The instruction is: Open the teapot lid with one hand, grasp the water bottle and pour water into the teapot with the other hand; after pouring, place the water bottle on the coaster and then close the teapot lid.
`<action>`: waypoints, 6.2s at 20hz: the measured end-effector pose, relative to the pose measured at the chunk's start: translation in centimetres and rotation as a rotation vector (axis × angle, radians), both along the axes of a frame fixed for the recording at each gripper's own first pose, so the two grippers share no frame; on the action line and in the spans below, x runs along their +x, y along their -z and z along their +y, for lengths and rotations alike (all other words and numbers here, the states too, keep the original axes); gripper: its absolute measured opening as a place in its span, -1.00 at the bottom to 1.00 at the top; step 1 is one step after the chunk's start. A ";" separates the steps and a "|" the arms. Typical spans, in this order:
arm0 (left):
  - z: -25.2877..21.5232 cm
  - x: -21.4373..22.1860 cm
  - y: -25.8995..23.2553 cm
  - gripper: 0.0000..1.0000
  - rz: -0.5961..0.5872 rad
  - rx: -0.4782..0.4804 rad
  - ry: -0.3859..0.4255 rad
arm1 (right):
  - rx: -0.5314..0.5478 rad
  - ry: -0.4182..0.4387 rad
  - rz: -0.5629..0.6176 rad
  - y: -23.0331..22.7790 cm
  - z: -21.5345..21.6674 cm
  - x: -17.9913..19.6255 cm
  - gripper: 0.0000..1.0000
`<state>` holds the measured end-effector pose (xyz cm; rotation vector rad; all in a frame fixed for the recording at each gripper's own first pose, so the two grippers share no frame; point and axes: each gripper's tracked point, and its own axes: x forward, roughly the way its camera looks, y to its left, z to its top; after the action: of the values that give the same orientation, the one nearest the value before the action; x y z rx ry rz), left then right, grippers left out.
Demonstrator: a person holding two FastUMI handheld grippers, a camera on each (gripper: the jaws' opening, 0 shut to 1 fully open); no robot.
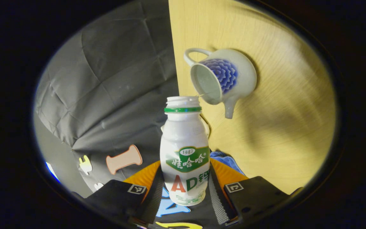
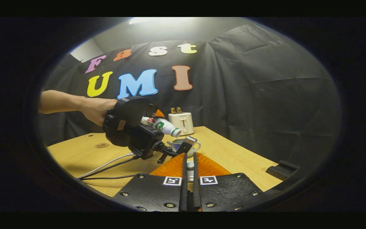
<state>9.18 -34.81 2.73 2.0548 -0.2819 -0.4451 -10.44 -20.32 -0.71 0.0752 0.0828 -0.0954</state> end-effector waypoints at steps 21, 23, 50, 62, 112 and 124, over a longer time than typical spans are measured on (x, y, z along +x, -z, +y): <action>0.0 1.6 3.3 0.62 0.289 -0.470 0.056 | -0.008 0.016 -0.061 -2.2 -0.2 -0.1 -0.86; 0.7 1.0 2.8 0.62 0.320 -0.609 0.054 | -0.016 0.008 -0.065 -2.7 0.1 0.2 -0.86; 26.6 -1.3 -4.6 0.60 0.492 -1.696 -0.040 | -0.123 -0.047 -0.015 -3.5 3.5 16.9 -0.86; 35.5 1.3 -1.7 0.60 0.466 -1.803 -0.180 | -0.133 0.049 0.099 0.0 1.3 19.4 -0.87; 38.3 11.2 1.0 0.60 0.554 -1.970 -0.277 | -0.165 -0.143 0.047 -1.8 16.2 13.2 -0.10; 37.7 13.5 3.5 0.50 0.556 -1.923 -0.349 | -0.146 -0.142 0.059 -1.2 15.6 13.3 -0.10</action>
<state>22.66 2.85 -0.73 0.0536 0.0568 -0.2576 2.88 -4.72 0.54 -0.0791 0.1394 0.0380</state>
